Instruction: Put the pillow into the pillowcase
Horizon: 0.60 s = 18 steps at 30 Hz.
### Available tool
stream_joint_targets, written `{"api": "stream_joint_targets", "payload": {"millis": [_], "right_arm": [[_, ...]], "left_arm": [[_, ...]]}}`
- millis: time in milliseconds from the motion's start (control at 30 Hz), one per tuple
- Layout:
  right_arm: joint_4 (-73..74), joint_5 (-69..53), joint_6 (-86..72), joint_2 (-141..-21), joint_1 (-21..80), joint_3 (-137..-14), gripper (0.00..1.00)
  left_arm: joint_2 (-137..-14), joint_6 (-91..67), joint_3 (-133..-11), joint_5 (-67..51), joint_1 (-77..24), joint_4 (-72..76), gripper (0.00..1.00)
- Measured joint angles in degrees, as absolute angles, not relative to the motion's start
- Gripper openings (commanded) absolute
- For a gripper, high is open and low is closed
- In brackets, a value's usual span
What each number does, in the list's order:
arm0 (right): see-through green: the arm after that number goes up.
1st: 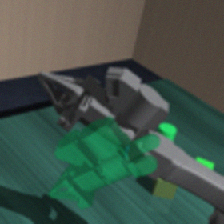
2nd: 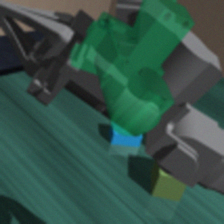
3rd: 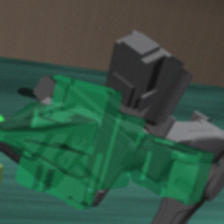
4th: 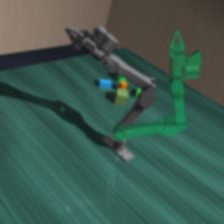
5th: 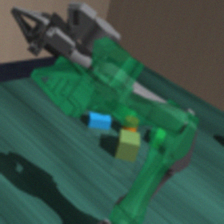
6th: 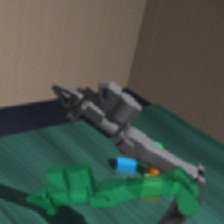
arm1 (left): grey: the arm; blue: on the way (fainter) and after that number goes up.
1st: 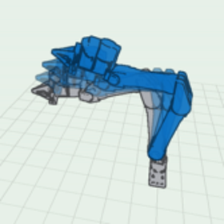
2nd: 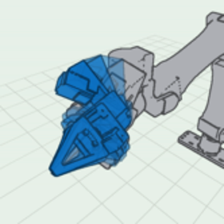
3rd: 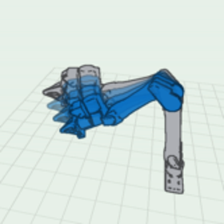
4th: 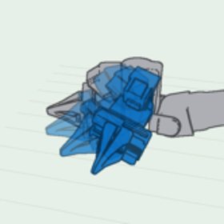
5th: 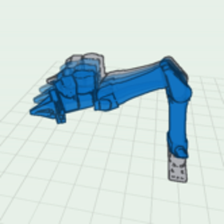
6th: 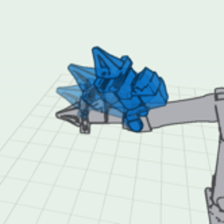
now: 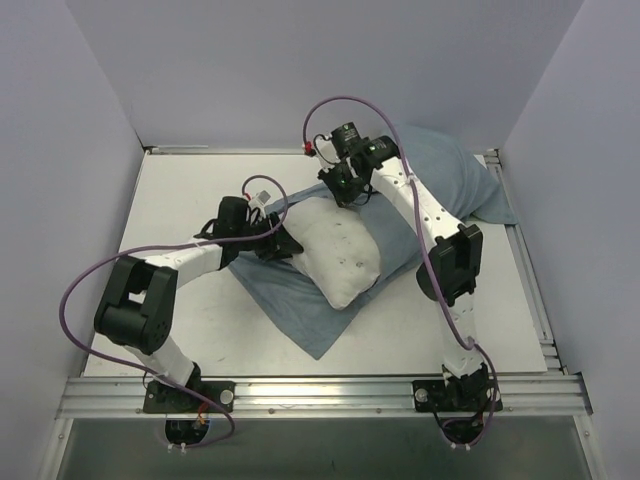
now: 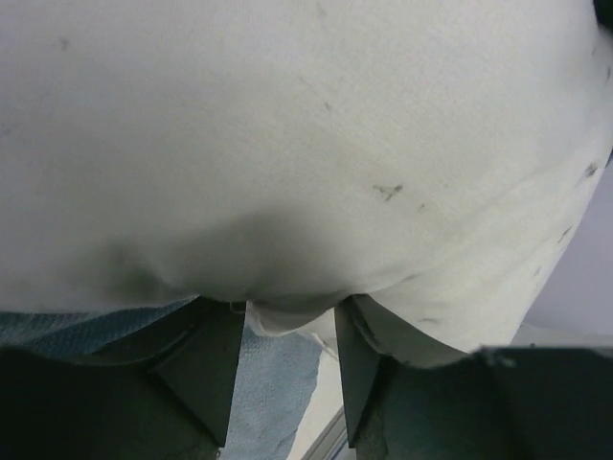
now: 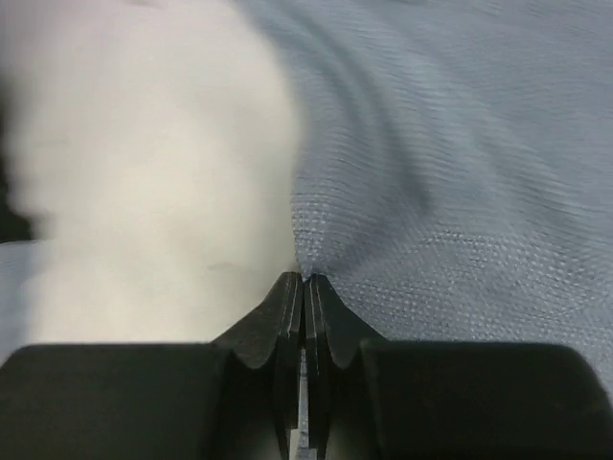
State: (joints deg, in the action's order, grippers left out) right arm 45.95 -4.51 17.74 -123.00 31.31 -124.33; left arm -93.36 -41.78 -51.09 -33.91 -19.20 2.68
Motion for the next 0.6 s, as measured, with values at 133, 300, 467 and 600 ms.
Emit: {"api": "stream_joint_targets", "payload": {"millis": [133,300,467,600], "right_arm": [[52.29,-25.67,10.26,-122.08,34.2,-130.76,0.0],[49.84,-42.37,1.43,-110.1,40.03,-116.81,0.0],[50.28,-43.33,-0.51,-116.09,32.84,-121.19,0.0],[49.95,-42.81,-2.85,-127.26,28.58,-133.93,0.19]], "left_arm": [[-96.05,-48.71,-50.7,-35.38,-19.42,9.76,0.22],[-96.38,-57.76,-47.79,-36.12,-19.42,19.99,0.13],[-95.77,-62.43,-44.97,-35.92,-19.44,24.62,0.13],[-94.15,-63.51,-43.27,-34.59,-19.66,26.65,0.44]]}}
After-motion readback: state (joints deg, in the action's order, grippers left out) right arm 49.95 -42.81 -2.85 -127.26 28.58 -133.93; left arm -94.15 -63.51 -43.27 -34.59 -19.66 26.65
